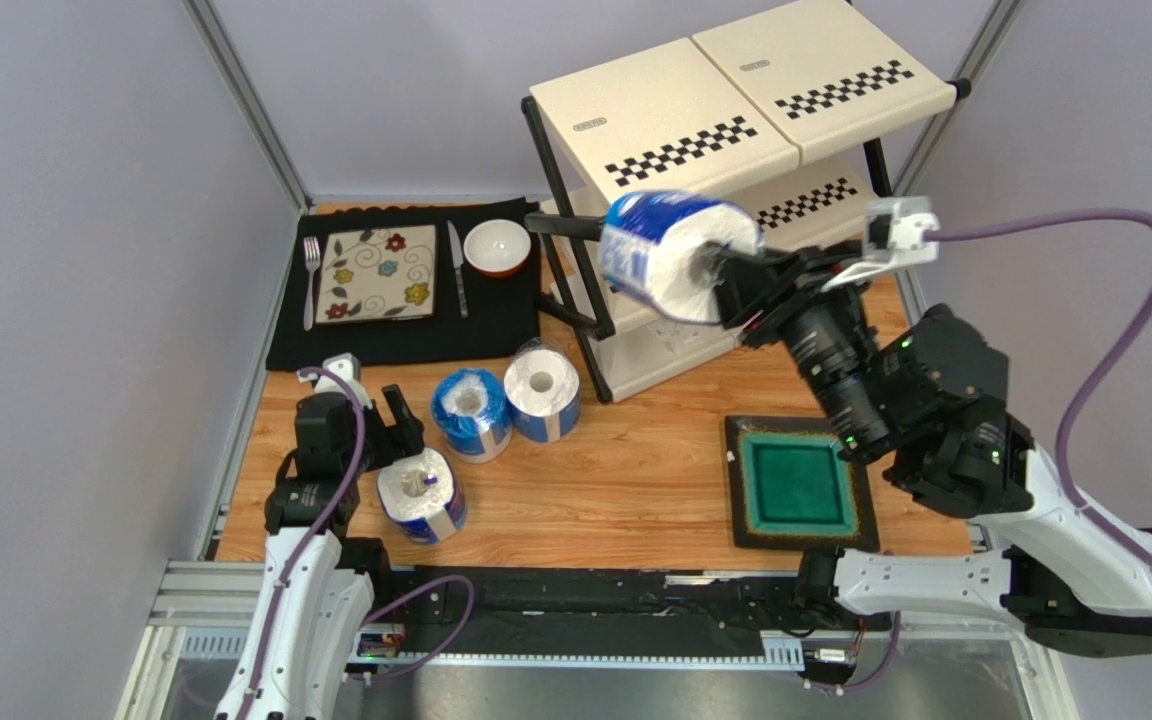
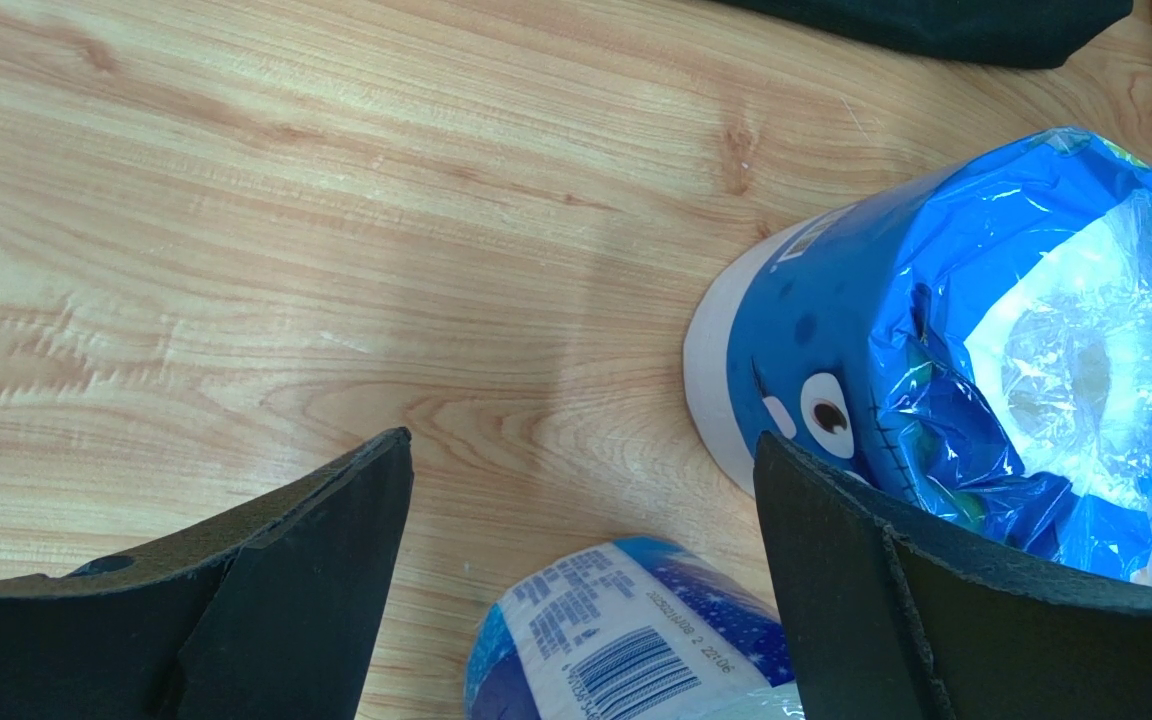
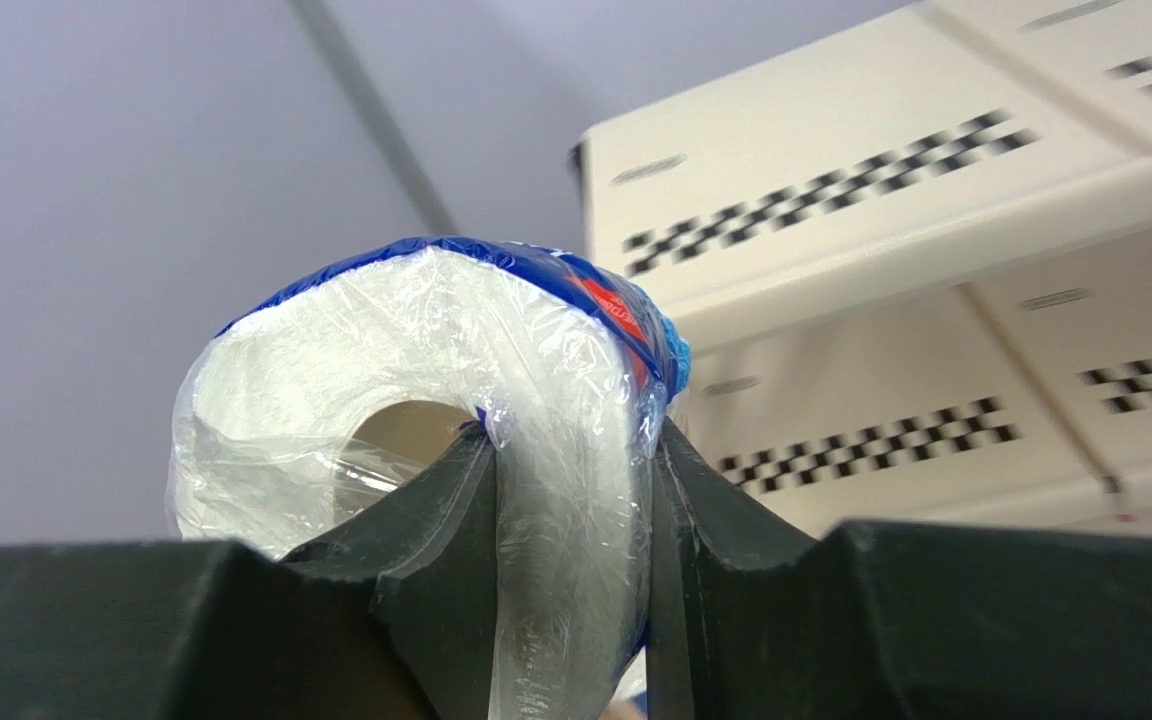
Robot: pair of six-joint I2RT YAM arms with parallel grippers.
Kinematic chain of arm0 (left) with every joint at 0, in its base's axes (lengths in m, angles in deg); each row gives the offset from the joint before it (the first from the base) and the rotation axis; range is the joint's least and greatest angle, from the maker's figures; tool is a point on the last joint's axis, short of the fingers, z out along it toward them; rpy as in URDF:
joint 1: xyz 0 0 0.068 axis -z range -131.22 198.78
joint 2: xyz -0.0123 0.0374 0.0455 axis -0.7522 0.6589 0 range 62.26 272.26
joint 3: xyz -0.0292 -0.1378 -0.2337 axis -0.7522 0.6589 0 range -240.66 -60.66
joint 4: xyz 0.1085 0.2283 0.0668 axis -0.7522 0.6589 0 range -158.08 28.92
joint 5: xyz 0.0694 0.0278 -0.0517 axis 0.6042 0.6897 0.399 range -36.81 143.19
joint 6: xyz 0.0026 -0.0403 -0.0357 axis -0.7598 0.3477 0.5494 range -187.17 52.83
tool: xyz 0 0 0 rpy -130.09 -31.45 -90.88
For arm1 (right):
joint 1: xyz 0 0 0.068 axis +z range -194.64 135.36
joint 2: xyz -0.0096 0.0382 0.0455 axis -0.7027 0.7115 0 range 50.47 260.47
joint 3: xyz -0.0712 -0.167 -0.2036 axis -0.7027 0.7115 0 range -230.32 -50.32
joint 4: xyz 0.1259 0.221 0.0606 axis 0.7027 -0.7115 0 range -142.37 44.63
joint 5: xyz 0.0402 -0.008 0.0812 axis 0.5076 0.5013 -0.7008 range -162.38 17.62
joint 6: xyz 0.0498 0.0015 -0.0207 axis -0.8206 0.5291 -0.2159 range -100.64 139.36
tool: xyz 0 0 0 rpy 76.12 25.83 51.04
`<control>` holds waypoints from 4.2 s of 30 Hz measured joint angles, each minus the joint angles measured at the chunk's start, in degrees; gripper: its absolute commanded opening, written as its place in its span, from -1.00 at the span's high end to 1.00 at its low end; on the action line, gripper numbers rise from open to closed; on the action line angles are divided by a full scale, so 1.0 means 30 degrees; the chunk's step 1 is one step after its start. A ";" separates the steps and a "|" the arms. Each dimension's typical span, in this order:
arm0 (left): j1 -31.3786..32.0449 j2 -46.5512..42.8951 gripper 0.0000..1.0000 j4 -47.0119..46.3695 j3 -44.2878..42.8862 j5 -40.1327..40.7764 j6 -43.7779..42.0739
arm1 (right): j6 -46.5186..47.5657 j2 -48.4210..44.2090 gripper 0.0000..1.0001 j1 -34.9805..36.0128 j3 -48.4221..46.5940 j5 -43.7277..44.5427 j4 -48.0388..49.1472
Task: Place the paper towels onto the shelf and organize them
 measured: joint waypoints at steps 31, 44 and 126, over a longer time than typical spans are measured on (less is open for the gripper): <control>0.0000 0.0401 -0.83 -0.0066 0.0102 -0.0423 0.0007 | -0.5552 1.0302 0.56 -2.1376 -1.2429 -1.0695 -0.2295; 0.0000 0.0415 -0.83 -0.0058 0.0102 -0.0379 0.0007 | -0.7388 1.1584 0.53 -2.3023 -1.3340 -1.4316 -0.4262; 0.0000 0.0590 -0.83 -0.0066 0.0102 -0.0328 0.0007 | -0.8561 1.4367 -0.38 -2.4946 -1.3420 -1.9883 0.0138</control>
